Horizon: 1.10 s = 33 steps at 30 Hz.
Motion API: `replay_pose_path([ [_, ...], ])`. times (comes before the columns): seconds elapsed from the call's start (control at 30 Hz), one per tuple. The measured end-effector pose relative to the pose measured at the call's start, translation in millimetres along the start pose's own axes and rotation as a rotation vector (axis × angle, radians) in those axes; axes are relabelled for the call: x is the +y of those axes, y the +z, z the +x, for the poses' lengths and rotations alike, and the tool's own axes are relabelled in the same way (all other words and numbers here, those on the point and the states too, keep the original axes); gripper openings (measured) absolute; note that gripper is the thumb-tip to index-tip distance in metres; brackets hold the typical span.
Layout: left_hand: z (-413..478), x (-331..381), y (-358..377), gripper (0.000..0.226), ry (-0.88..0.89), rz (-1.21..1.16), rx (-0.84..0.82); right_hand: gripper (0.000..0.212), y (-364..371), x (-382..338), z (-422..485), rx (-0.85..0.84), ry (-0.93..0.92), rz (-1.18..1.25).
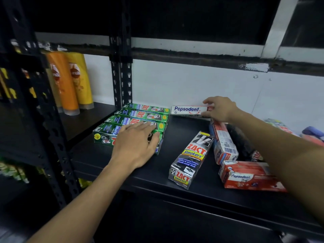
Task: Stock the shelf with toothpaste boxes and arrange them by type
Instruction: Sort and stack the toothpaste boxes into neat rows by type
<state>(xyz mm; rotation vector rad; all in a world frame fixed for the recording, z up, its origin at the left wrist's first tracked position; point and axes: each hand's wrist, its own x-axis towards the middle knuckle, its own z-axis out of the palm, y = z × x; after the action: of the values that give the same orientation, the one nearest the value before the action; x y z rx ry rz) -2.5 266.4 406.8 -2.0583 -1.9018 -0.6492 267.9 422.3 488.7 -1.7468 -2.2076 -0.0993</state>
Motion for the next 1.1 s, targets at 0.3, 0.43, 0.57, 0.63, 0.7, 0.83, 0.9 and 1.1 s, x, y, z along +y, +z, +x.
replay_pose_path([
  [0.3,-0.7,0.1,0.0,0.063,-0.005,-0.012,0.003,0.043,-15.8,12.5,-66.4,0.060,-0.037,0.131],
  [0.43,-0.8,0.7,-3.5,0.064,-0.014,-0.008,-0.002,0.039,-8.2,8.1,-89.7,-0.001,-0.035,0.043],
  [0.57,-1.4,3.1,-6.4,0.064,-0.013,-0.017,-0.012,0.036,1.0,9.3,-99.3,0.025,-0.091,-0.101],
  [0.63,-3.1,3.2,-6.5,0.065,-0.016,-0.015,-0.012,0.039,-0.6,11.4,-102.2,-0.068,-0.183,-0.096],
  [0.7,-3.7,2.4,-6.2,0.064,-0.016,-0.017,-0.008,0.037,-5.3,12.2,-107.5,-0.129,-0.219,-0.061],
  [0.83,-3.8,3.0,-6.7,0.061,-0.008,-0.032,0.008,0.036,-9.2,16.7,-119.6,-0.108,-0.223,-0.066],
  [0.9,-4.2,3.5,-7.2,0.061,-0.005,-0.032,0.004,0.036,-10.0,21.8,-124.7,-0.082,-0.201,-0.088],
  [1.1,-4.7,4.1,-8.0,0.064,-0.002,-0.029,0.004,0.034,-17.3,30.9,-133.1,-0.060,-0.148,-0.086],
])
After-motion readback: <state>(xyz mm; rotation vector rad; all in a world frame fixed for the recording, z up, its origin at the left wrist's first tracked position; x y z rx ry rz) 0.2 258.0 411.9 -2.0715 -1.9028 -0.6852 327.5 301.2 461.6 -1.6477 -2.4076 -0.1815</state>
